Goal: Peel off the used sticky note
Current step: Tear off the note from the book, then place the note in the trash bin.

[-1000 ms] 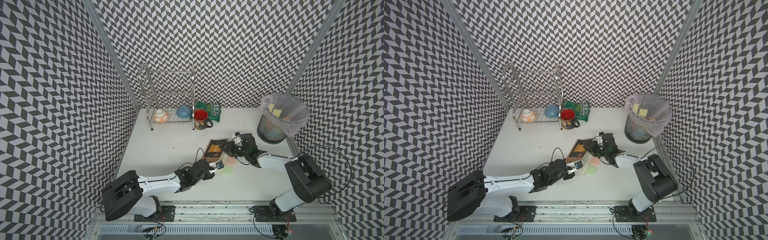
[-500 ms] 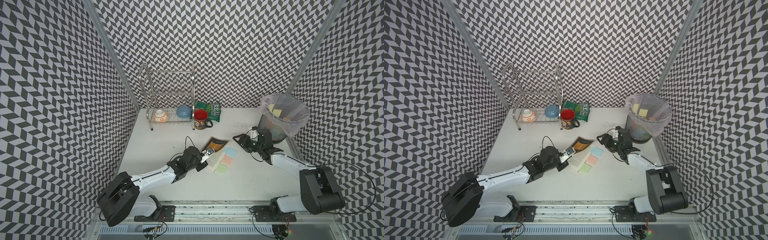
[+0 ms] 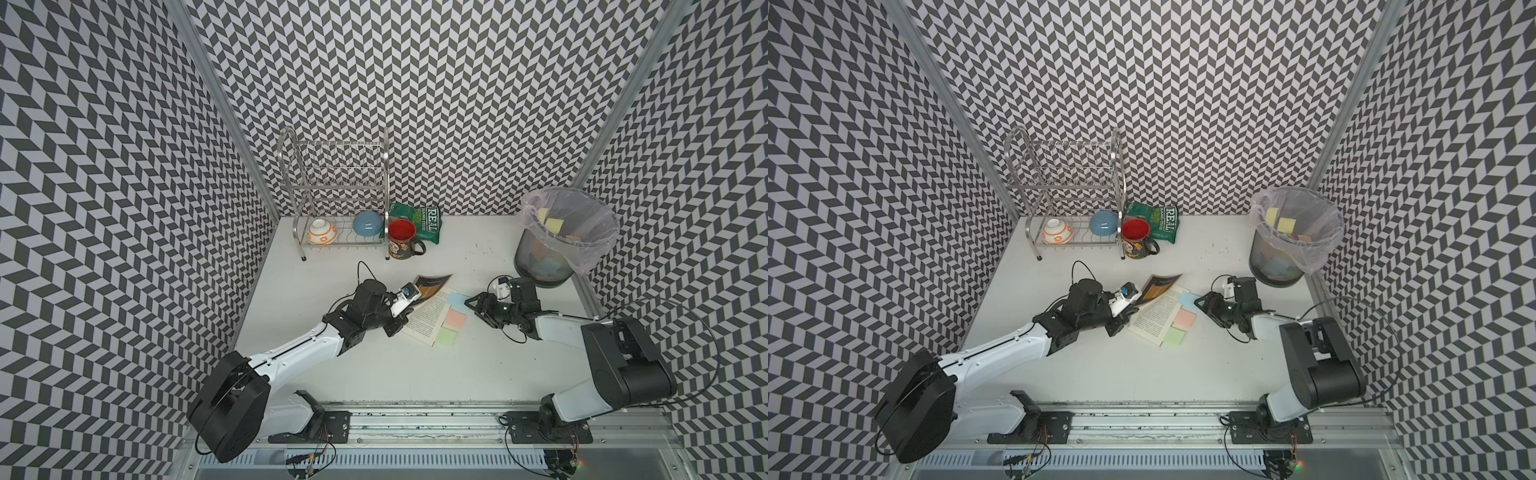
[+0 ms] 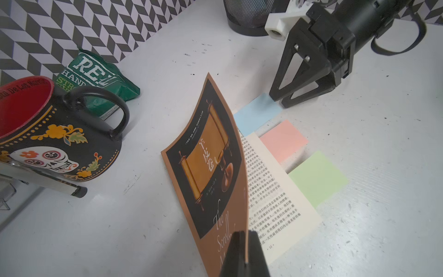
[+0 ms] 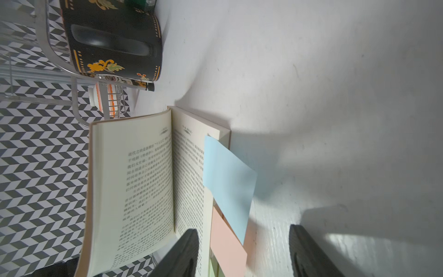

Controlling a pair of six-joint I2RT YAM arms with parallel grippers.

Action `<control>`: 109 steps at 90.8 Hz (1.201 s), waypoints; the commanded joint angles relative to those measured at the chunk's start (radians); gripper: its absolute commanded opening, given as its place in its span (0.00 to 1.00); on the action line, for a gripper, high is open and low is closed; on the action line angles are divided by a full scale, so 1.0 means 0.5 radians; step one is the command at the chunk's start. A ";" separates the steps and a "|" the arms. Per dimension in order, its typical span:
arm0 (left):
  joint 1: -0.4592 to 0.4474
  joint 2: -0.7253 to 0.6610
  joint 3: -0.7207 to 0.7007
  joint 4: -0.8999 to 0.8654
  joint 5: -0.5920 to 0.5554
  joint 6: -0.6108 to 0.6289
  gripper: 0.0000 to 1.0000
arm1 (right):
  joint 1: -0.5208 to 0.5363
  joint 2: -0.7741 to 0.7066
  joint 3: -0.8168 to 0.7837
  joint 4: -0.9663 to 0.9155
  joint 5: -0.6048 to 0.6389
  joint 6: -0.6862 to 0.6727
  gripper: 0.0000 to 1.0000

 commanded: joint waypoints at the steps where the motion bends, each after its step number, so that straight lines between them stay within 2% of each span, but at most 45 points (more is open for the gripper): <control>1: 0.022 -0.059 0.055 -0.049 0.097 -0.035 0.00 | 0.023 0.075 -0.013 0.232 -0.038 0.061 0.61; 9: 0.044 -0.076 0.049 -0.053 0.119 -0.044 0.00 | 0.048 0.174 0.052 0.266 -0.077 0.062 0.60; 24: 0.095 -0.103 0.032 -0.058 0.139 -0.053 0.00 | 0.093 0.281 0.108 0.344 -0.131 0.090 0.50; 28: 0.112 -0.115 0.026 -0.060 0.143 -0.051 0.00 | 0.099 0.273 0.103 0.355 -0.129 0.089 0.42; 36: 0.167 -0.138 0.015 -0.060 0.163 -0.051 0.00 | 0.092 0.241 0.114 0.306 -0.124 0.052 0.21; 46: 0.238 -0.172 0.007 -0.079 0.188 -0.043 0.00 | 0.030 0.172 0.150 0.131 -0.086 -0.105 0.00; 67: 0.327 -0.292 -0.059 -0.120 0.188 -0.028 0.00 | -0.178 0.087 0.232 -0.145 -0.254 -0.431 0.00; 82: 0.367 -0.327 -0.081 -0.130 0.204 -0.030 0.00 | -0.269 -0.018 0.234 -0.283 -0.236 -0.488 0.00; 98: 0.366 -0.283 -0.063 -0.147 0.281 -0.021 0.00 | -0.270 -0.465 0.313 -0.552 -0.159 -0.528 0.00; 109: 0.361 -0.239 -0.053 -0.158 0.310 -0.018 0.00 | -0.283 -0.791 0.582 -0.857 0.062 -0.522 0.00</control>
